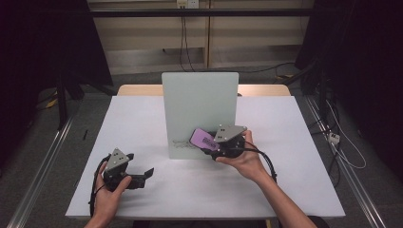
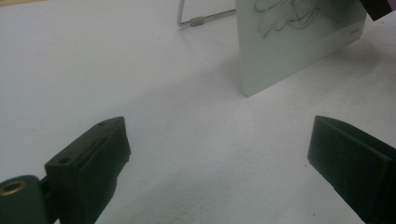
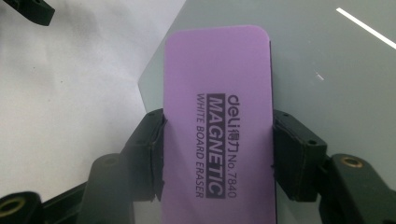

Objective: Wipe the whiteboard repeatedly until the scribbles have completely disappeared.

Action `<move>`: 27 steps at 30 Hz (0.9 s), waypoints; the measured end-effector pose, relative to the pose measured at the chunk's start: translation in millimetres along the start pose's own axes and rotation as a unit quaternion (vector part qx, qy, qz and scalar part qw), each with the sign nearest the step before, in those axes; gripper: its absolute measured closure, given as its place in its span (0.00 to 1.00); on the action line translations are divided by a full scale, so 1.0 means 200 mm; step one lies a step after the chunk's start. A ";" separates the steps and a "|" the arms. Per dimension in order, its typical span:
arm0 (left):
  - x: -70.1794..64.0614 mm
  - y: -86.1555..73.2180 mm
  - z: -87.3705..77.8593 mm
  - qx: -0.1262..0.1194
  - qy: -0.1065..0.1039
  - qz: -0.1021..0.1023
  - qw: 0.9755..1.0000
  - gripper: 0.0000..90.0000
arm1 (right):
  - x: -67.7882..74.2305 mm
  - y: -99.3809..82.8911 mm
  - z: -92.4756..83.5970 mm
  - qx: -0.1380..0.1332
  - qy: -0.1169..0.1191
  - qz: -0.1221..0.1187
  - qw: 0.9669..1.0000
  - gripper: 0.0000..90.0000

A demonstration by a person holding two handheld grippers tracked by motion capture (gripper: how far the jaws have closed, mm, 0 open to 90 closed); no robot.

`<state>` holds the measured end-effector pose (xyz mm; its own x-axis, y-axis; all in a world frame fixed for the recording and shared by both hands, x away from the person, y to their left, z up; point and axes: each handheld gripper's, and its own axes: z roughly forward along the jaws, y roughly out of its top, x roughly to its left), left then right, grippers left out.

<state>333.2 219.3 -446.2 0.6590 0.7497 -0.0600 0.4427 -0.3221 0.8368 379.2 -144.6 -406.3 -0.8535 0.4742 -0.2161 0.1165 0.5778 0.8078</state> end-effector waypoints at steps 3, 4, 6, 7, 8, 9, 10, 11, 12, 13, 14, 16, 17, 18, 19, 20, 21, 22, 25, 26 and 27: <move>0.00 0.00 0.00 -0.002 0.002 0.000 1.000 0.06 | 0.01 -0.01 0.02 0.001 0.006 -0.002 1.000 0.46; 0.00 0.00 0.00 -0.002 0.001 -0.003 1.000 0.06 | 0.02 -0.01 0.03 0.004 0.009 -0.004 1.000 0.46; 0.00 0.00 -0.01 -0.005 0.001 -0.003 1.000 0.06 | 0.03 -0.01 0.04 0.007 0.012 -0.005 1.000 0.46; 0.00 0.00 -0.01 -0.005 0.002 -0.002 1.000 0.06 | 0.04 -0.01 0.05 0.009 0.016 -0.006 1.000 0.46; 0.00 0.00 -0.01 -0.005 0.002 -0.002 1.000 0.06 | 0.04 -0.02 0.06 0.010 0.017 -0.006 1.000 0.46; 0.00 0.00 -0.01 -0.005 0.001 -0.002 1.000 0.06 | 0.05 -0.02 0.07 0.013 0.020 -0.007 1.000 0.46; 0.00 0.00 -0.01 -0.005 0.001 -0.001 1.000 0.06 | 0.05 -0.02 0.08 0.016 0.023 -0.009 1.000 0.46; 0.00 0.00 -0.01 -0.007 0.000 -0.006 1.000 0.06 | 0.06 -0.02 0.09 0.018 0.025 -0.010 0.999 0.46; 0.00 0.00 -0.01 -0.007 0.000 -0.006 1.000 0.06 | 0.06 -0.02 0.09 0.020 0.026 -0.009 0.999 0.46; 0.00 0.00 -0.01 -0.007 0.000 -0.006 1.000 0.06 | 0.07 -0.02 0.10 0.025 0.028 -0.013 0.999 0.46; 0.00 0.00 -0.01 -0.007 0.000 -0.006 1.000 0.06 | 0.07 -0.02 0.10 0.028 0.029 -0.013 0.999 0.46; 0.00 0.00 -0.01 -0.006 0.000 -0.004 1.000 0.06 | 0.08 -0.03 0.11 0.029 0.035 -0.010 0.999 0.46; 0.00 0.00 -0.01 -0.006 0.000 -0.004 1.000 0.06 | 0.08 -0.03 0.12 0.029 0.038 -0.009 0.999 0.46; 0.00 0.00 -0.01 -0.006 0.001 -0.003 1.000 0.06 | 0.09 -0.03 0.13 0.032 0.040 -0.010 0.999 0.46; 0.00 0.00 -0.01 -0.004 0.001 -0.001 1.000 0.06 | 0.10 -0.04 0.14 0.035 0.043 -0.012 0.998 0.46; 0.00 0.00 -0.01 -0.003 0.000 -0.002 1.000 0.06 | 0.10 -0.04 0.15 0.037 0.044 -0.014 0.998 0.46; 0.00 0.00 -0.01 -0.003 0.000 -0.001 1.000 0.06 | 0.10 -0.04 0.15 0.037 0.046 -0.015 0.998 0.46; 0.00 0.00 -0.01 -0.003 -0.001 0.000 1.000 0.06 | 0.11 -0.04 0.16 0.037 0.047 -0.013 0.998 0.46; 0.00 0.00 0.00 -0.002 0.001 0.001 1.000 0.06 | 0.12 -0.04 0.18 0.042 0.054 -0.013 0.998 0.46; 0.00 0.00 0.00 -0.002 0.000 0.001 1.000 0.06 | 0.12 -0.03 0.19 0.042 0.057 -0.013 0.997 0.46; 0.00 0.00 0.00 -0.002 0.000 0.000 1.000 0.06 | 0.12 -0.03 0.19 0.043 0.057 -0.013 0.997 0.46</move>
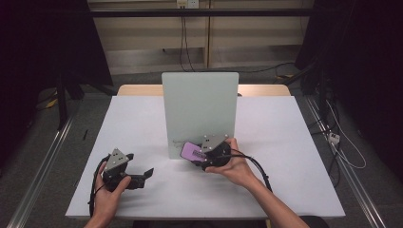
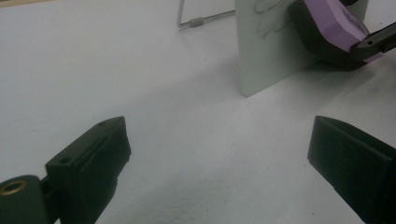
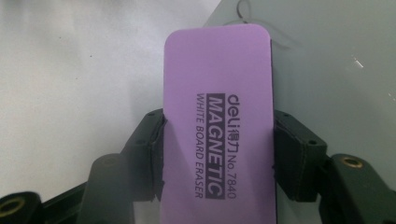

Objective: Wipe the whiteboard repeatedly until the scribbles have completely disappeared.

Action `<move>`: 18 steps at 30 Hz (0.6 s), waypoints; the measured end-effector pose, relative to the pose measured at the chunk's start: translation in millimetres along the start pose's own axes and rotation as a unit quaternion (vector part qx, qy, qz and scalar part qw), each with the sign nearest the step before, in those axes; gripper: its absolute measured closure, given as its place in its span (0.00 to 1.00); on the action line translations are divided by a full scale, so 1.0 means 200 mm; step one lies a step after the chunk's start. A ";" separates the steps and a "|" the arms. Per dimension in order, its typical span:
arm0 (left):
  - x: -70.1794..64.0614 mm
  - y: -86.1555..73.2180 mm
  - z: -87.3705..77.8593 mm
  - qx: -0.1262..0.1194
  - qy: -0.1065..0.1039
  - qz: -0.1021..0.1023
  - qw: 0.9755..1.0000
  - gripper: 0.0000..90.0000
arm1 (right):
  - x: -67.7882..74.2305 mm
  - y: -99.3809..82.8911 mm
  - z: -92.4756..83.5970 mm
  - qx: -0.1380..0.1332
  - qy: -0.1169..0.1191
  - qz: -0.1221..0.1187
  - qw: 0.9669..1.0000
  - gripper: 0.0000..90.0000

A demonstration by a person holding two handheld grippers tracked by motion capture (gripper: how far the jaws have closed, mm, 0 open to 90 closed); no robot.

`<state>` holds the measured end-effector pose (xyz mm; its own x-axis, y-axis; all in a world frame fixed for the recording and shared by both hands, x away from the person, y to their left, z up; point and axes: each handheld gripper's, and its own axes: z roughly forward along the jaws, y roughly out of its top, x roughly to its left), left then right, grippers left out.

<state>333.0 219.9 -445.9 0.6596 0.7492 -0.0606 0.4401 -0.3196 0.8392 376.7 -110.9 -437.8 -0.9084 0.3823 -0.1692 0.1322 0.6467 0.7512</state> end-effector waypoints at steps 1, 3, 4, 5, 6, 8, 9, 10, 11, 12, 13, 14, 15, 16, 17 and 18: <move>0.00 0.00 0.00 0.000 0.001 0.001 1.000 0.06 | 0.00 0.00 0.00 0.002 0.001 -0.002 1.000 0.46; 0.00 0.00 0.00 0.001 0.000 0.003 1.000 0.06 | 0.00 0.01 0.00 0.004 0.002 -0.006 1.000 0.46; 0.00 0.00 0.00 -0.001 0.000 -0.002 1.000 0.06 | 0.00 0.01 0.00 0.003 0.001 -0.005 1.000 0.46; 0.00 0.00 0.00 -0.002 0.000 0.000 1.000 0.06 | -0.01 0.02 -0.01 -0.001 0.000 -0.001 1.000 0.46; 0.00 0.00 0.00 -0.004 0.000 -0.003 1.000 0.06 | -0.02 0.02 -0.02 -0.004 -0.002 -0.001 1.000 0.46; 0.01 0.00 -0.01 -0.001 0.001 0.000 1.000 0.06 | -0.04 0.04 -0.05 -0.011 -0.010 0.001 1.000 0.46; 0.01 0.00 -0.01 0.000 0.000 -0.001 1.000 0.06 | -0.05 0.04 -0.07 -0.019 -0.016 0.004 1.000 0.46; 0.01 0.00 -0.01 -0.001 0.001 -0.001 1.000 0.06 | -0.06 0.05 -0.09 -0.022 -0.020 0.005 1.000 0.46; 0.01 0.00 -0.01 -0.001 0.000 -0.002 1.000 0.06 | -0.08 0.05 -0.12 -0.030 -0.028 0.010 0.999 0.46; 0.01 0.00 -0.01 -0.002 0.000 -0.002 1.000 0.06 | -0.09 0.05 -0.14 -0.035 -0.034 0.013 0.999 0.46; 0.00 0.00 -0.01 -0.002 0.000 -0.003 1.000 0.06 | -0.10 0.05 -0.16 -0.038 -0.037 0.015 0.998 0.46; 0.00 0.00 -0.01 -0.002 0.000 -0.003 1.000 0.06 | -0.11 0.05 -0.18 -0.043 -0.044 0.018 0.998 0.46; 0.00 0.00 -0.01 -0.002 -0.001 -0.001 1.000 0.06 | -0.12 0.05 -0.20 -0.045 -0.047 0.020 0.998 0.46; 0.00 0.00 -0.01 -0.002 0.000 0.000 1.000 0.06 | -0.12 0.04 -0.21 -0.047 -0.049 0.023 0.997 0.46; 0.00 0.00 -0.01 -0.002 0.000 0.000 1.000 0.06 | -0.13 0.04 -0.22 -0.048 -0.052 0.023 0.997 0.46; 0.00 0.00 -0.01 -0.003 -0.001 -0.004 1.000 0.06 | -0.13 0.04 -0.23 -0.047 -0.054 0.023 0.997 0.46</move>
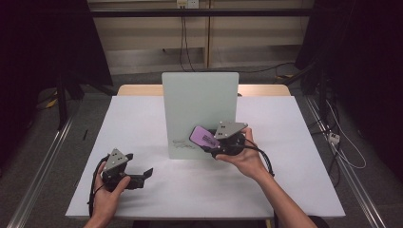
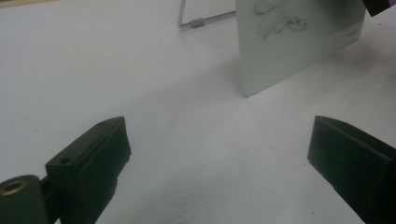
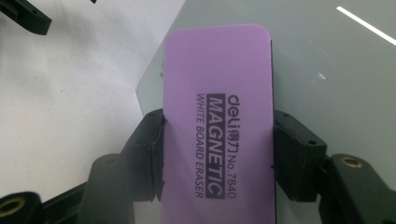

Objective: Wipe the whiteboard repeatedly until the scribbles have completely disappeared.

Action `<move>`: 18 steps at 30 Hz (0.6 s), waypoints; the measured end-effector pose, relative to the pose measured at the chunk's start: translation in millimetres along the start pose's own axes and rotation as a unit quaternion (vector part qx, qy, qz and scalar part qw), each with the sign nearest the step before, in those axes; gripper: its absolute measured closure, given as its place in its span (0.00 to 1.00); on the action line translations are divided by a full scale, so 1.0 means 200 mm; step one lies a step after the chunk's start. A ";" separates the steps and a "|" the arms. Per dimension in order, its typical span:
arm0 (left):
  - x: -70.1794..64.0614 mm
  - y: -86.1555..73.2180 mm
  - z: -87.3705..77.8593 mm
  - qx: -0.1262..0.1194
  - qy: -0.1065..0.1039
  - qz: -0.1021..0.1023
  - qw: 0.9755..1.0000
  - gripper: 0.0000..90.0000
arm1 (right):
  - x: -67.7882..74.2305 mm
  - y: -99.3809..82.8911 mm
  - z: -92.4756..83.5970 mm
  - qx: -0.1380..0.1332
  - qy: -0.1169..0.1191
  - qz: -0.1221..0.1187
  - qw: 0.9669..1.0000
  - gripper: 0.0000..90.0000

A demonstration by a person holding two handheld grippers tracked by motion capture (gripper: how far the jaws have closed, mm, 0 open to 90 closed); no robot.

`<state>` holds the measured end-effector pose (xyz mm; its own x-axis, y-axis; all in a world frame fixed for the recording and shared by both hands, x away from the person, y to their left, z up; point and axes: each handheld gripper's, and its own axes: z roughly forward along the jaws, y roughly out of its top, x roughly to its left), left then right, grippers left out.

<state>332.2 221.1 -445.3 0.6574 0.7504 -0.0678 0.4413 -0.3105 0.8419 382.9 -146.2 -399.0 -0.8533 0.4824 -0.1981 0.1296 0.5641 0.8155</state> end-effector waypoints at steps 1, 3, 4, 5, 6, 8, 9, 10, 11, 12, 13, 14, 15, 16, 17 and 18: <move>0.00 0.00 0.00 0.000 0.000 0.001 1.000 0.06 | 0.00 0.00 0.00 0.002 -0.001 0.000 1.000 0.46; 0.00 0.00 0.00 0.001 0.001 0.002 1.000 0.06 | 0.00 -0.01 0.00 0.002 -0.003 0.001 1.000 0.46; 0.00 0.00 0.00 0.002 0.001 0.000 1.000 0.06 | 0.01 -0.01 0.00 0.003 -0.004 0.001 1.000 0.46; 0.00 0.00 0.00 0.001 0.001 0.003 1.000 0.06 | 0.01 -0.01 0.00 0.003 -0.005 0.002 1.000 0.46; 0.00 0.00 0.00 0.001 0.001 0.003 1.000 0.06 | 0.01 -0.01 0.00 0.003 -0.004 0.004 1.000 0.46; 0.00 0.00 0.00 0.001 0.002 0.002 1.000 0.06 | 0.02 0.00 0.02 0.003 -0.001 0.007 1.000 0.46; 0.00 0.00 0.00 0.003 0.001 0.002 1.000 0.06 | 0.02 0.00 0.03 0.003 0.000 0.008 1.000 0.46; 0.00 0.00 0.00 0.003 0.002 0.001 1.000 0.06 | 0.03 0.01 0.04 0.006 0.001 0.004 1.000 0.46; 0.00 0.00 0.00 0.003 0.001 0.003 1.000 0.06 | 0.04 0.02 0.05 0.008 0.001 0.000 1.000 0.46; 0.00 0.01 0.00 0.001 0.001 0.007 1.000 0.06 | 0.04 0.02 0.06 0.009 0.002 -0.002 1.000 0.46; 0.00 0.01 0.00 0.001 0.003 0.008 1.000 0.06 | 0.04 0.03 0.07 0.011 0.004 -0.003 1.000 0.46; 0.00 0.00 0.00 0.000 0.002 0.006 1.000 0.06 | 0.04 0.03 0.07 0.011 0.005 -0.002 1.000 0.46; 0.00 0.00 0.00 0.001 0.002 0.003 1.000 0.06 | 0.04 0.03 0.07 0.011 0.007 -0.002 1.000 0.46; 0.00 0.00 0.00 0.001 0.002 0.002 1.000 0.06 | 0.04 0.04 0.07 0.011 0.007 -0.002 1.000 0.46; 0.01 0.00 0.00 0.002 0.002 -0.001 1.000 0.06 | 0.04 0.04 0.08 0.011 0.008 -0.001 1.000 0.46; 0.01 0.00 0.00 0.002 0.001 0.000 1.000 0.06 | 0.05 0.04 0.08 0.011 0.008 -0.001 1.000 0.46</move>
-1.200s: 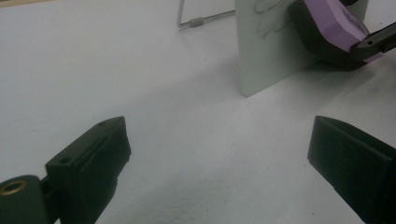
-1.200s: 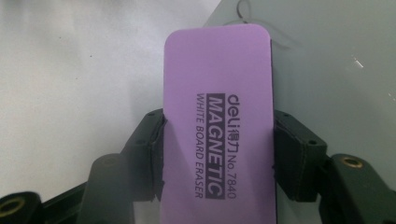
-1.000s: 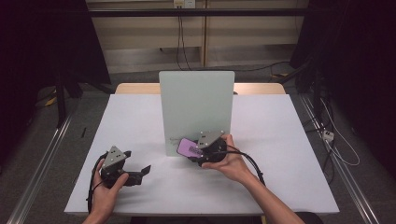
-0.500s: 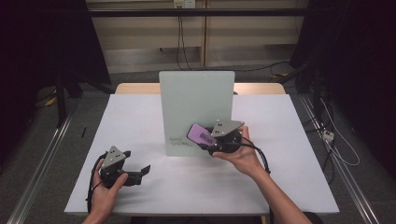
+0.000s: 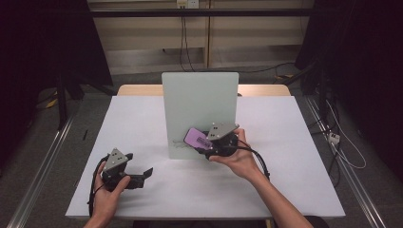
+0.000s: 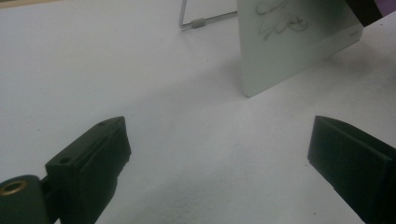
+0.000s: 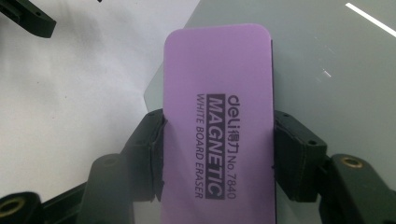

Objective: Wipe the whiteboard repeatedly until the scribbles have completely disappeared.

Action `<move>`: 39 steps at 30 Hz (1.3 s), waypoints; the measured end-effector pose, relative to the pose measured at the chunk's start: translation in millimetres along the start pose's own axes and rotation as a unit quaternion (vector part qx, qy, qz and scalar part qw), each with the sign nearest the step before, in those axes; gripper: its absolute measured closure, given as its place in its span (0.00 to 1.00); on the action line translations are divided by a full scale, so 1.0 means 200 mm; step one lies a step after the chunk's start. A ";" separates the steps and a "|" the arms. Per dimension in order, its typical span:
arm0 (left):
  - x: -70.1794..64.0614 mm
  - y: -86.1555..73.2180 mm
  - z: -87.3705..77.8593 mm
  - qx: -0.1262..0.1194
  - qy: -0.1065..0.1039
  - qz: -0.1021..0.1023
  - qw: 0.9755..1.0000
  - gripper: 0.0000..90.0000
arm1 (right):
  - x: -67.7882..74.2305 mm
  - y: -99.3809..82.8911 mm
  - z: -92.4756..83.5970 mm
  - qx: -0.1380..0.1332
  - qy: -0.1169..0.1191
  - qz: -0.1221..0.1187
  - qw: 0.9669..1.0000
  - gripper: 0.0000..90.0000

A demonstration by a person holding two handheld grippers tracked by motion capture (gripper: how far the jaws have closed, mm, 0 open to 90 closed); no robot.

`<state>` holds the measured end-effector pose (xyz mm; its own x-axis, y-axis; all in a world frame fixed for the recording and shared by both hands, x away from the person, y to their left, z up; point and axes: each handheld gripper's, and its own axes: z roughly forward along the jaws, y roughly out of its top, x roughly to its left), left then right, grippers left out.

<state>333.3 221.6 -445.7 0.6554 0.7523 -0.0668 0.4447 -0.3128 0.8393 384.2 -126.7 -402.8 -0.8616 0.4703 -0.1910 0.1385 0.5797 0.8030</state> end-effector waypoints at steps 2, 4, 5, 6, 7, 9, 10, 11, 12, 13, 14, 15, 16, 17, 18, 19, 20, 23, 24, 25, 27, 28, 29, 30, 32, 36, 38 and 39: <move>0.00 0.00 0.00 -0.001 0.001 0.004 1.000 0.06 | 0.00 0.00 0.01 -0.001 0.001 0.002 1.000 0.46; 0.00 0.01 0.00 -0.002 0.001 0.005 1.000 0.06 | 0.01 0.01 0.03 -0.004 0.003 0.004 1.000 0.46; 0.00 0.01 0.00 -0.002 0.001 0.007 1.000 0.06 | 0.02 0.01 0.04 -0.002 0.004 0.003 1.000 0.46; -0.01 0.01 0.00 -0.001 0.001 0.006 1.000 0.06 | 0.03 0.01 0.05 0.000 0.006 0.001 1.000 0.46; -0.01 0.00 0.00 -0.002 0.000 0.006 1.000 0.06 | 0.04 0.01 0.06 0.003 0.009 -0.003 1.000 0.46; 0.00 0.00 0.00 -0.001 0.000 0.005 1.000 0.06 | 0.04 0.02 0.07 0.005 0.013 -0.002 1.000 0.46; 0.00 0.00 0.00 -0.002 0.000 0.003 1.000 0.06 | 0.04 0.03 0.08 0.007 0.015 -0.003 1.000 0.46; 0.00 0.00 0.00 0.000 0.001 0.005 1.000 0.06 | 0.04 0.03 0.08 0.007 0.016 -0.003 1.000 0.46; 0.00 0.00 0.00 0.000 0.001 0.005 1.000 0.06 | 0.04 0.04 0.09 0.009 0.017 -0.005 1.000 0.46; 0.00 0.00 0.00 0.000 0.000 0.001 1.000 0.06 | 0.04 0.05 0.09 0.010 0.017 -0.007 1.000 0.46; 0.00 0.00 0.00 0.000 0.000 0.001 1.000 0.06 | 0.04 0.05 0.09 0.010 0.018 -0.007 1.000 0.46; 0.00 0.00 0.00 -0.001 0.000 0.003 1.000 0.06 | 0.04 0.06 0.10 0.011 0.018 -0.007 1.000 0.46; 0.00 0.00 0.00 -0.001 0.000 0.004 1.000 0.06 | 0.04 0.06 0.10 0.010 0.019 -0.006 1.000 0.46; 0.00 0.00 0.00 -0.001 0.000 0.001 1.000 0.06 | 0.05 0.06 0.11 0.009 0.020 -0.005 1.000 0.46; -0.01 0.00 0.00 -0.001 0.000 0.000 1.000 0.06 | 0.05 0.06 0.11 0.007 0.021 -0.005 1.000 0.46; 0.00 0.00 0.00 -0.001 0.000 0.003 1.000 0.06 | 0.05 0.06 0.12 0.005 0.023 -0.004 1.000 0.46; 0.00 0.00 0.00 0.001 -0.001 0.003 1.000 0.06 | 0.05 0.06 0.13 0.005 0.024 -0.004 1.000 0.46; 0.00 0.00 0.00 0.001 0.000 0.005 1.000 0.06 | 0.06 0.06 0.14 0.008 0.028 -0.006 1.000 0.46; 0.00 0.00 0.00 0.000 0.000 0.004 1.000 0.06 | 0.07 0.06 0.15 0.009 0.031 -0.005 0.999 0.46; 0.00 0.00 0.00 0.000 0.000 0.002 1.000 0.06 | 0.07 0.06 0.15 0.009 0.033 -0.005 0.999 0.46; 0.00 0.00 0.00 0.000 0.000 0.002 1.000 0.06 | 0.08 0.05 0.17 0.012 0.037 -0.006 0.999 0.46; 0.00 0.00 0.00 0.001 0.000 0.003 1.000 0.06 | 0.08 0.05 0.17 0.014 0.038 -0.007 0.999 0.46; 0.00 0.00 0.00 0.001 0.000 0.003 1.000 0.06 | 0.09 0.05 0.18 0.016 0.041 -0.008 0.999 0.46; 0.00 0.00 0.00 0.000 0.000 0.004 1.000 0.06 | 0.10 0.05 0.19 0.018 0.043 -0.009 0.999 0.46; 0.00 0.00 0.00 0.000 0.000 0.003 1.000 0.06 | 0.11 0.05 0.20 0.023 0.046 -0.010 0.999 0.46; 0.00 0.00 0.00 0.001 0.000 0.004 1.000 0.06 | 0.13 0.04 0.23 0.031 0.051 -0.014 0.998 0.46; 0.00 0.00 -0.01 0.001 0.000 0.005 1.000 0.06 | 0.14 0.04 0.24 0.034 0.055 -0.014 0.998 0.46; 0.00 0.00 -0.01 0.000 0.000 0.003 1.000 0.06 | 0.14 0.03 0.25 0.036 0.057 -0.016 0.998 0.46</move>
<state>332.7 222.2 -445.0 0.6579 0.7505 -0.0621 0.4412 -0.3174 0.8394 385.0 -76.7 -431.3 -0.9151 0.3756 -0.1468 0.1423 0.6415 0.7538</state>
